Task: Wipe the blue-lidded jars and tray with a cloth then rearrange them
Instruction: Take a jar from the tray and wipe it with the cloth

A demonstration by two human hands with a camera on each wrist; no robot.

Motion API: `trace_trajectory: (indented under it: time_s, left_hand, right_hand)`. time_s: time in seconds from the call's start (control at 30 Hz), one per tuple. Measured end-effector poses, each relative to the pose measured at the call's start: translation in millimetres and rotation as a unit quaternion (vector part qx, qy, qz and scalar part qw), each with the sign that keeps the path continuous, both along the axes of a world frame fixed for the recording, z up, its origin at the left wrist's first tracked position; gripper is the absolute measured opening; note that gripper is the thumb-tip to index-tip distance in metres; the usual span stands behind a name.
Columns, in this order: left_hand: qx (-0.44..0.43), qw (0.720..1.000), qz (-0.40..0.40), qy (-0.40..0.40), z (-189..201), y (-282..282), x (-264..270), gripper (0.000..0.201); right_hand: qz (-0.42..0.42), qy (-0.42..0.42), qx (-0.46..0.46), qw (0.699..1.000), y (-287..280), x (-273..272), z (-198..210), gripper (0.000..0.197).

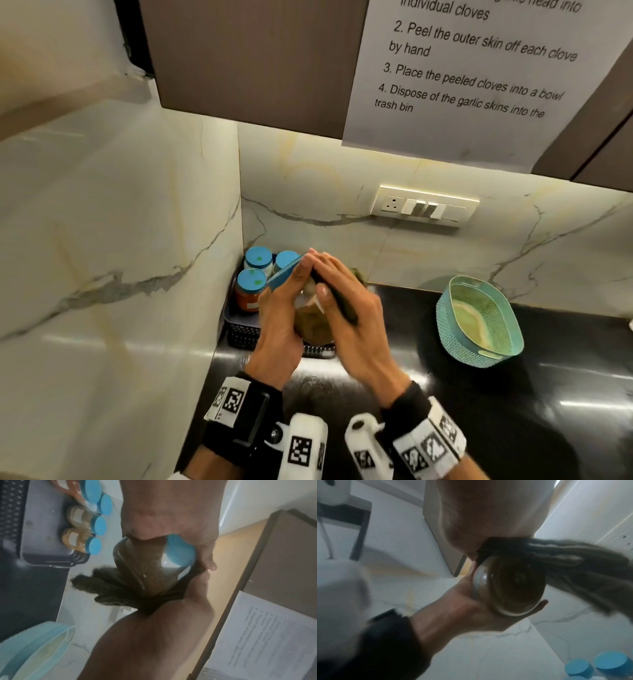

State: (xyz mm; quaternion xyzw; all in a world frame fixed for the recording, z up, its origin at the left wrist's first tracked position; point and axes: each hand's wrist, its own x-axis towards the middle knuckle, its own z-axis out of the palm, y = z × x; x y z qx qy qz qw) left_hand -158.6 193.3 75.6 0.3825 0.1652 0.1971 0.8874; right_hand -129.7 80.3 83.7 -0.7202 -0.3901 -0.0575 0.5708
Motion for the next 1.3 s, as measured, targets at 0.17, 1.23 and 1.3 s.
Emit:
trace_trajectory:
  time_s: [0.17, 1.23, 1.3]
  left_hand:
    - [-0.004, 1.000, 0.005, 0.005, 10.6, -7.7, 1.4, 0.072]
    - [0.053, 0.990, -0.127, 0.005, 23.6, -9.7, 1.4, 0.108]
    - [0.051, 0.991, -0.122, -0.001, 24.3, -10.8, 3.1, 0.089]
  right_hand:
    - [-0.022, 0.151, 0.023, 0.988, 0.7, 20.3, 22.4, 0.040]
    - [0.070, 0.337, 0.159, 0.925, -32.2, 13.4, 9.4, 0.062]
    - [0.064, 0.320, 0.169, 0.930, -30.1, 9.0, 11.3, 0.059]
